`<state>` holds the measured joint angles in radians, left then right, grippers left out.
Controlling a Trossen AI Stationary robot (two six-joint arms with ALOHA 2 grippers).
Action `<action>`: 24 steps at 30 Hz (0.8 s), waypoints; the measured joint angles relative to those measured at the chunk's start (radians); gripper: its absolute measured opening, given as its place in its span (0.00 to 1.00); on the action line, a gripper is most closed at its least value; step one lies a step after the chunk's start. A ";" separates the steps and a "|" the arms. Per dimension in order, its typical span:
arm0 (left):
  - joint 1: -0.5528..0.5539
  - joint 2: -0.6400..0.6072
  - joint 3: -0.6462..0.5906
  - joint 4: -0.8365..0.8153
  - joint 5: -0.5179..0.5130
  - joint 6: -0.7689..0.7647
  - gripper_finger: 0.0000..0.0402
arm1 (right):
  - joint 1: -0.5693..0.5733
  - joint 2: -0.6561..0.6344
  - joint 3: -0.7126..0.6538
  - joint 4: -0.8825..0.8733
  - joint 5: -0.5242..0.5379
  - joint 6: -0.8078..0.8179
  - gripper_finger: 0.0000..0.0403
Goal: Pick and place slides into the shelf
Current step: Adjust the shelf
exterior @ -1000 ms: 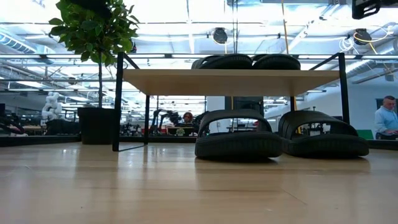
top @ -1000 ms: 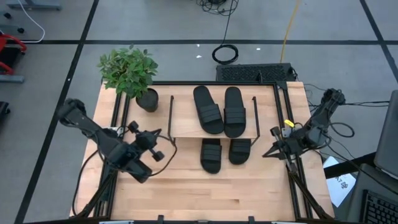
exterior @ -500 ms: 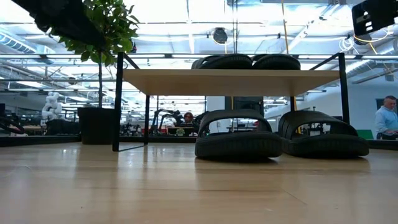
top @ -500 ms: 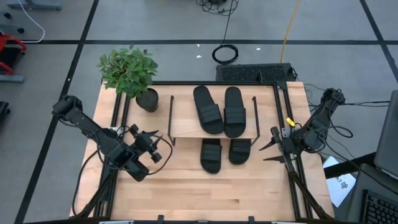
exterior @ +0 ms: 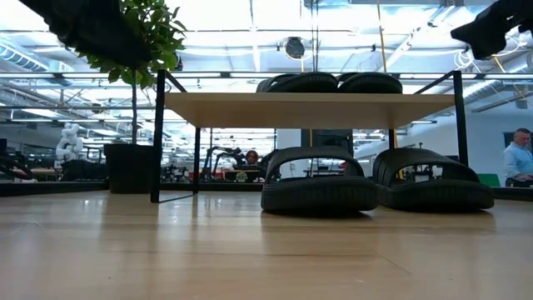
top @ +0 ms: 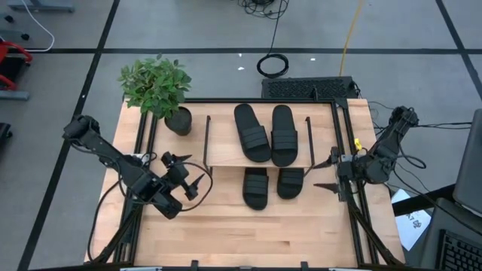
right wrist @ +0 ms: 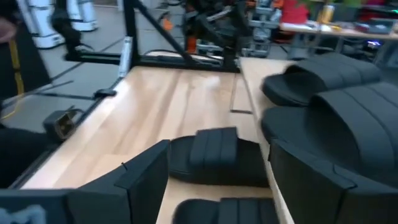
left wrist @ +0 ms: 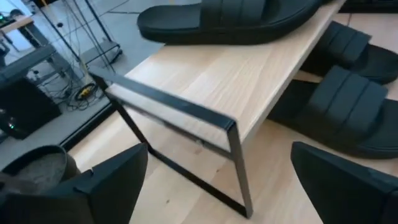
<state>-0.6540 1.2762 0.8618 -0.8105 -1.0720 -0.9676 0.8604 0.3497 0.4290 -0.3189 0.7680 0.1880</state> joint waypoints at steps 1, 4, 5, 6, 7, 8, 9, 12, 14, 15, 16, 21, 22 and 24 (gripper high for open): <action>0.004 0.000 -0.011 0.007 -0.003 -0.009 0.99 | 0.000 0.002 0.000 -0.007 0.015 0.013 0.65; 0.016 0.000 -0.057 0.076 -0.006 -0.017 0.97 | 0.000 0.009 0.000 -0.006 0.021 0.046 0.65; 0.017 0.000 -0.072 0.128 -0.007 -0.001 0.96 | 0.000 0.012 0.000 -0.003 0.021 0.058 0.64; 0.019 0.000 -0.087 0.188 -0.007 0.025 0.95 | 0.000 0.015 0.000 0.000 0.021 0.067 0.64; 0.019 0.000 -0.100 0.253 -0.007 0.060 0.93 | 0.000 0.019 0.000 0.000 0.019 0.077 0.64; 0.019 0.000 -0.114 0.320 -0.005 0.099 0.92 | 0.000 0.023 0.000 -0.003 0.014 0.085 0.64; 0.021 0.000 -0.127 0.388 -0.003 0.139 0.91 | 0.004 0.025 0.000 -0.010 -0.004 0.092 0.64; 0.035 0.000 -0.157 0.496 -0.001 0.237 0.88 | 0.032 0.021 0.000 -0.014 -0.105 0.112 0.64; 0.047 0.000 -0.161 0.489 -0.009 0.246 0.88 | 0.058 0.019 0.000 -0.013 -0.114 0.145 0.64; 0.055 0.000 -0.161 0.478 -0.012 0.242 0.88 | 0.071 0.020 0.000 -0.016 -0.096 0.161 0.64; 0.063 0.000 -0.161 0.463 -0.014 0.234 0.89 | 0.083 0.020 0.000 -0.022 -0.068 0.177 0.64; 0.093 0.000 -0.161 0.387 -0.012 0.196 0.89 | 0.133 0.020 0.000 -0.012 0.093 0.208 0.64; 0.093 0.000 -0.161 0.383 -0.012 0.197 0.89 | 0.142 0.020 0.000 0.001 0.126 0.199 0.64; 0.093 0.000 -0.161 0.383 -0.012 0.204 0.88 | 0.156 0.020 0.011 -0.003 0.197 0.188 0.64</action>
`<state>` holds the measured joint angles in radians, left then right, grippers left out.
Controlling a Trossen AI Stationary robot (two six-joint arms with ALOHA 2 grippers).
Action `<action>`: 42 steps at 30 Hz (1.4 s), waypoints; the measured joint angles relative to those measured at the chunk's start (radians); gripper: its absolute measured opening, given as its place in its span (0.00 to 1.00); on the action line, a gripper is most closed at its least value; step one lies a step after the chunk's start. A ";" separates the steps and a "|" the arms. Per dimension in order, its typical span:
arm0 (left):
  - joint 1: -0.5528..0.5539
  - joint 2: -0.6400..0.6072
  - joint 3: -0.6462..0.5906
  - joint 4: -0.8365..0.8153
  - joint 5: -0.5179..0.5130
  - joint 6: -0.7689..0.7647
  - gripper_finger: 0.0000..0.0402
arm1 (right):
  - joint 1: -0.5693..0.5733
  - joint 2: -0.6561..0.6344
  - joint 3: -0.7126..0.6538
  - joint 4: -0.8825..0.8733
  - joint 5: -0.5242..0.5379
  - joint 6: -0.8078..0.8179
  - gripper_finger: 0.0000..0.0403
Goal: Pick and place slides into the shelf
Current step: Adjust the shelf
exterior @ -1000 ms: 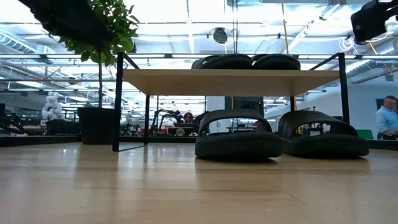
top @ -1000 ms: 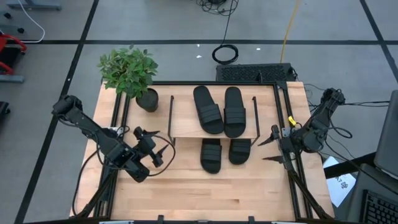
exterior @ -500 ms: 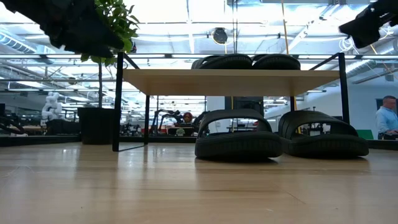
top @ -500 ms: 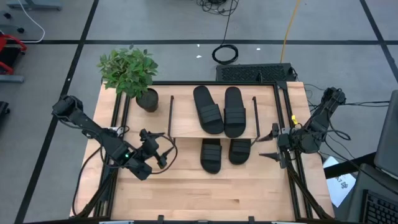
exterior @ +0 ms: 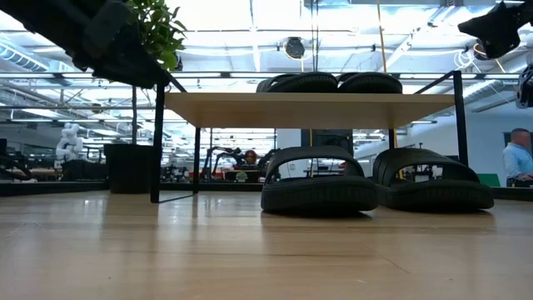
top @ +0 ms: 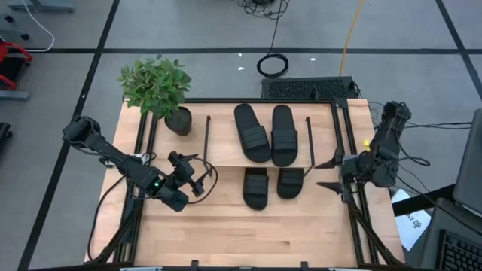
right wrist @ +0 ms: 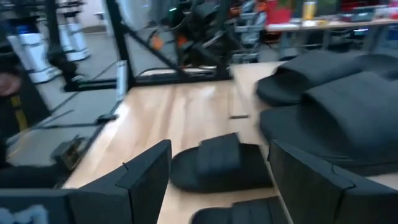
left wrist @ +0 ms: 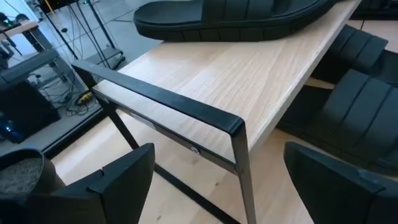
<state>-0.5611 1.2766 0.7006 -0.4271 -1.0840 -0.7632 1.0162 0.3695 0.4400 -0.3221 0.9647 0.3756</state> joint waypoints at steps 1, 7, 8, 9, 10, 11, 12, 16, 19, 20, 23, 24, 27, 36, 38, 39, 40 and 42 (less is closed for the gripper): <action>0.000 0.000 0.000 -0.001 0.001 0.002 0.88 | 0.007 0.000 0.014 -0.024 0.027 0.010 0.64; -0.005 -0.003 0.000 -0.025 0.011 -0.002 0.88 | 0.033 0.011 0.133 -0.382 0.050 0.224 0.64; -0.006 -0.003 0.000 -0.027 0.012 -0.003 0.88 | 0.033 0.014 0.152 -0.468 0.040 0.289 0.64; -0.006 -0.003 0.000 -0.028 0.013 -0.003 0.88 | 0.033 0.016 0.163 -0.535 0.023 0.354 0.64; -0.006 -0.003 0.000 -0.030 0.015 -0.003 0.88 | 0.033 0.019 0.166 -0.592 0.009 0.412 0.64; -0.006 -0.003 0.000 -0.031 0.015 -0.003 0.88 | 0.031 0.021 0.166 -0.636 0.003 0.462 0.64; -0.006 -0.003 0.000 -0.032 0.014 -0.003 0.88 | 0.028 0.022 0.161 -0.656 0.003 0.502 0.64; 0.003 -0.003 0.000 -0.044 0.013 -0.005 0.87 | 0.015 0.031 0.127 -0.650 0.013 0.587 0.64; 0.012 -0.003 0.000 -0.044 0.018 -0.005 0.87 | 0.005 0.038 0.093 -0.638 0.071 0.638 0.64; 0.014 -0.003 0.000 -0.045 0.019 -0.005 0.87 | 0.001 0.040 0.081 -0.631 0.087 0.647 0.64; 0.021 -0.003 0.000 -0.045 0.019 -0.006 0.87 | -0.012 0.040 0.052 -0.600 0.110 0.659 0.64; 0.024 -0.003 0.000 -0.046 0.019 -0.006 0.87 | -0.017 0.040 0.043 -0.584 0.111 0.657 0.64; 0.039 -0.003 0.000 -0.048 0.019 -0.007 0.87 | -0.037 0.048 0.011 -0.520 0.137 0.628 0.64; 0.093 -0.004 0.000 -0.069 0.048 -0.017 0.87 | -0.111 0.048 -0.097 -0.207 0.137 0.369 0.64; 0.100 -0.004 0.000 -0.067 0.051 -0.013 0.87 | -0.126 0.048 -0.112 -0.159 0.136 0.318 0.64; 0.104 -0.004 0.000 -0.066 0.052 -0.007 0.87 | -0.133 0.048 -0.118 -0.144 0.136 0.302 0.64; 0.110 -0.004 0.000 -0.063 0.052 -0.002 0.87 | -0.140 0.048 -0.123 -0.136 0.135 0.291 0.64; 0.117 -0.004 0.000 -0.051 0.055 0.020 0.87 | -0.150 0.048 -0.132 -0.130 0.134 0.284 0.64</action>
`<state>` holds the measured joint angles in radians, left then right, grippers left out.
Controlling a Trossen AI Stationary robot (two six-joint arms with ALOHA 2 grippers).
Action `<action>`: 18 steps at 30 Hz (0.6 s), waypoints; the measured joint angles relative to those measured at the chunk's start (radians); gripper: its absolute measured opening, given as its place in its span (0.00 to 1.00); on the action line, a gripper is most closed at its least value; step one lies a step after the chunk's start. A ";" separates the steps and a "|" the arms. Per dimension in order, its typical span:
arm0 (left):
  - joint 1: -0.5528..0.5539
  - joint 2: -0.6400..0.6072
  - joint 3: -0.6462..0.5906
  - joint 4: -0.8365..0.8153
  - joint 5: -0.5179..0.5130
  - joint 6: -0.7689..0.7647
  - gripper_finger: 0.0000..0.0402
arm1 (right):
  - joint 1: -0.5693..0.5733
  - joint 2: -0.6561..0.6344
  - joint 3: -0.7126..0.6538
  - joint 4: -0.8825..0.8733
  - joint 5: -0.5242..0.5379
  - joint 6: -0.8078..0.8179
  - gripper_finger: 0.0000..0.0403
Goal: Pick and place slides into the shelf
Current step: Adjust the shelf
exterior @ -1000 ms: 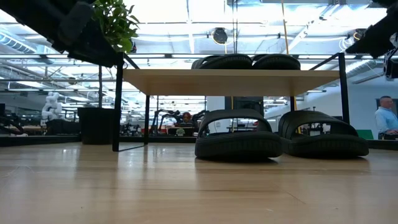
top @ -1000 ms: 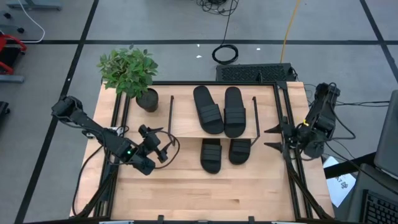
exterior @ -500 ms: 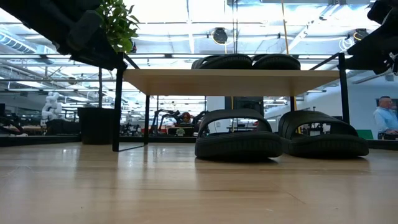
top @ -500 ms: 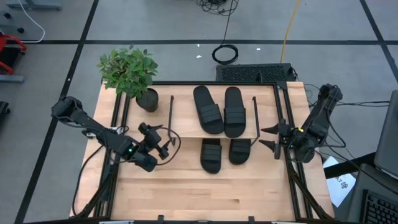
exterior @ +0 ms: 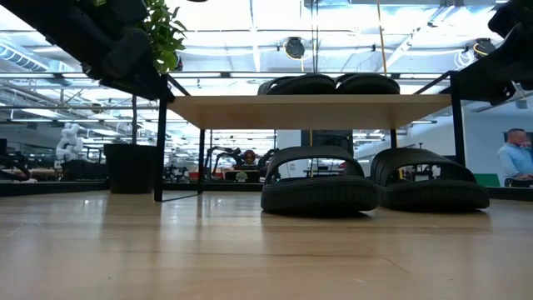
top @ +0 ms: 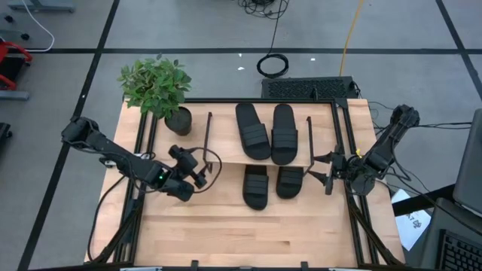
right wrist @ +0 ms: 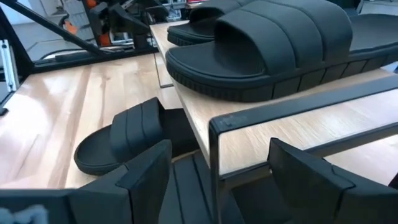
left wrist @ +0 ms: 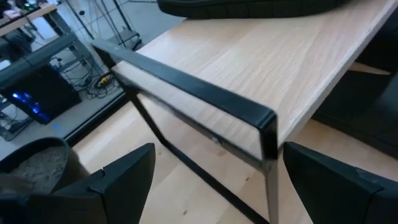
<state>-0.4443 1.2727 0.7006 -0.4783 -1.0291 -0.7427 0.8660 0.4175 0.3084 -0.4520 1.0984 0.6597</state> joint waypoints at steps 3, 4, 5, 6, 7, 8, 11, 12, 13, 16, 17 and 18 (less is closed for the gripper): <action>0.001 0.000 0.000 0.042 0.012 0.046 0.87 | -0.004 0.000 -0.010 0.008 -0.002 0.001 0.64; 0.001 0.000 0.000 0.065 0.013 0.068 0.87 | -0.004 0.000 -0.012 0.011 -0.002 0.001 0.64; 0.001 0.000 0.000 0.088 0.022 0.096 0.87 | -0.004 0.000 -0.013 0.014 -0.002 0.000 0.64; 0.001 0.000 0.000 0.109 0.039 0.125 0.87 | -0.004 0.000 -0.014 0.015 -0.002 0.001 0.64; 0.002 0.000 0.000 0.125 0.054 0.148 0.87 | -0.004 0.000 -0.014 0.015 -0.002 0.001 0.64; 0.003 0.000 0.000 0.140 0.065 0.161 0.87 | -0.003 0.000 -0.014 0.015 -0.002 0.000 0.64; 0.015 0.000 0.000 0.155 0.107 0.169 0.84 | -0.003 0.000 -0.014 0.017 -0.003 -0.013 0.64; 0.019 0.000 0.000 0.154 0.122 0.168 0.81 | -0.003 0.000 -0.014 0.020 -0.003 -0.018 0.64; 0.021 0.000 0.000 0.155 0.131 0.167 0.78 | -0.003 0.000 -0.014 0.022 -0.003 -0.023 0.63; 0.021 0.000 0.000 0.160 0.148 0.177 0.64 | -0.003 0.000 -0.014 0.024 -0.027 -0.043 0.59; 0.021 0.000 0.000 0.165 0.157 0.190 0.59 | -0.003 0.000 -0.014 0.027 -0.034 -0.050 0.56; 0.021 0.000 0.000 0.176 0.167 0.202 0.54 | -0.004 0.000 -0.014 0.034 -0.046 -0.059 0.54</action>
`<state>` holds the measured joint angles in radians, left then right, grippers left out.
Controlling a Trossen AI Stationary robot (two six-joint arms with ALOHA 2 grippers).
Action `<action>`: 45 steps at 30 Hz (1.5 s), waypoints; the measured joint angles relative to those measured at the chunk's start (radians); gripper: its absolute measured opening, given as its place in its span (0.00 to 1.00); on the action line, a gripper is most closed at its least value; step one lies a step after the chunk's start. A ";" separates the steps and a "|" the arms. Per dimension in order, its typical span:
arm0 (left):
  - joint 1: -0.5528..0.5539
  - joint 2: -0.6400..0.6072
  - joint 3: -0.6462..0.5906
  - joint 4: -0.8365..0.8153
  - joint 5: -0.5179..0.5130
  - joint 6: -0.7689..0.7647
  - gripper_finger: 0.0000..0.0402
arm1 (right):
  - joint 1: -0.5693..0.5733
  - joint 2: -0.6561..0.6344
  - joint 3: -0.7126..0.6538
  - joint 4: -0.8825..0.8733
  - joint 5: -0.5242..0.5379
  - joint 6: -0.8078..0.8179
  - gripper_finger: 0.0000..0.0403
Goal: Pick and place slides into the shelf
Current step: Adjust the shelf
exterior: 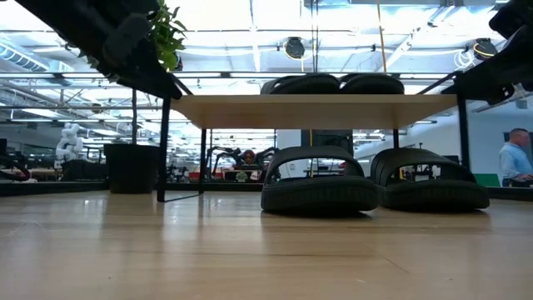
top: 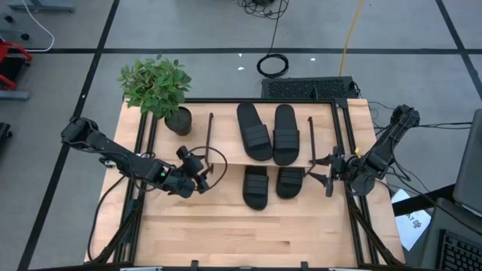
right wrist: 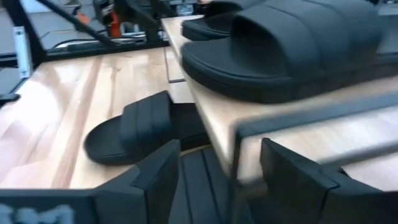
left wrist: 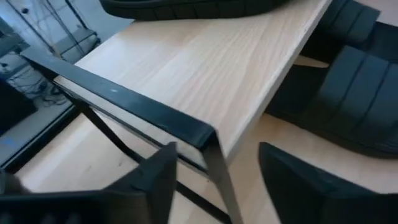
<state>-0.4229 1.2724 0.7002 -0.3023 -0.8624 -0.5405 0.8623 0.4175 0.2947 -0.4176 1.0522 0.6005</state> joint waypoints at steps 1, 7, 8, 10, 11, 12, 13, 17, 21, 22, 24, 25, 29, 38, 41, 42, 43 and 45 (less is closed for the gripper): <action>0.000 0.000 0.000 0.013 0.011 0.011 0.50 | 0.000 0.000 0.000 0.010 -0.010 -0.013 0.51; -0.003 -0.001 0.000 0.065 0.062 0.060 0.31 | 0.001 0.012 -0.001 0.111 -0.090 -0.135 0.39; -0.006 -0.001 0.000 0.066 0.058 0.061 0.30 | 0.002 0.014 -0.002 0.119 -0.102 -0.141 0.37; -0.012 0.000 -0.001 0.064 0.053 0.060 0.28 | 0.002 0.019 -0.002 0.123 -0.115 -0.140 0.35; -0.014 0.000 -0.001 0.063 0.052 0.057 0.28 | 0.002 0.021 -0.002 0.124 -0.114 -0.135 0.35; -0.017 0.000 -0.001 0.062 0.051 0.050 0.28 | 0.002 0.024 -0.002 0.124 -0.114 -0.125 0.34; -0.020 0.000 -0.001 0.063 0.051 0.044 0.29 | 0.002 0.026 -0.002 0.125 -0.114 -0.118 0.34; -0.038 0.000 -0.001 0.069 0.053 0.022 0.33 | 0.002 0.032 -0.001 0.128 -0.114 -0.111 0.34; -0.060 0.000 -0.001 0.075 0.058 -0.002 0.38 | 0.002 0.030 -0.001 0.128 -0.114 -0.113 0.34; -0.067 0.000 -0.001 0.081 0.058 -0.004 0.39 | 0.002 0.030 -0.001 0.127 -0.114 -0.113 0.34; -0.079 0.000 -0.001 0.099 0.061 0.002 0.40 | 0.002 0.030 -0.001 0.126 -0.114 -0.113 0.34; -0.088 0.000 -0.002 0.110 0.064 0.013 0.41 | 0.002 0.030 -0.001 0.125 -0.114 -0.111 0.34; -0.112 0.002 -0.003 0.170 0.098 0.034 0.41 | 0.002 0.030 -0.001 0.130 -0.117 -0.110 0.34; -0.120 0.004 -0.001 0.219 0.159 0.086 0.41 | 0.002 0.031 0.000 0.131 -0.119 -0.110 0.34; -0.118 0.003 -0.001 0.199 0.130 0.086 0.41 | 0.001 0.031 0.000 0.134 -0.127 -0.110 0.34; -0.116 0.003 -0.001 0.192 0.124 0.085 0.41 | 0.001 0.031 0.000 0.139 -0.139 -0.113 0.34; -0.112 0.003 -0.001 0.184 0.119 0.083 0.40 | 0.001 0.031 0.000 0.147 -0.149 -0.114 0.34; -0.102 0.002 -0.001 0.171 0.108 0.081 0.40 | 0.001 0.034 0.000 0.175 -0.182 -0.114 0.34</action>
<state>-0.5246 1.2743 0.6991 -0.1312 -0.7543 -0.4593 0.8631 0.4511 0.2947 -0.2426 0.8699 0.4866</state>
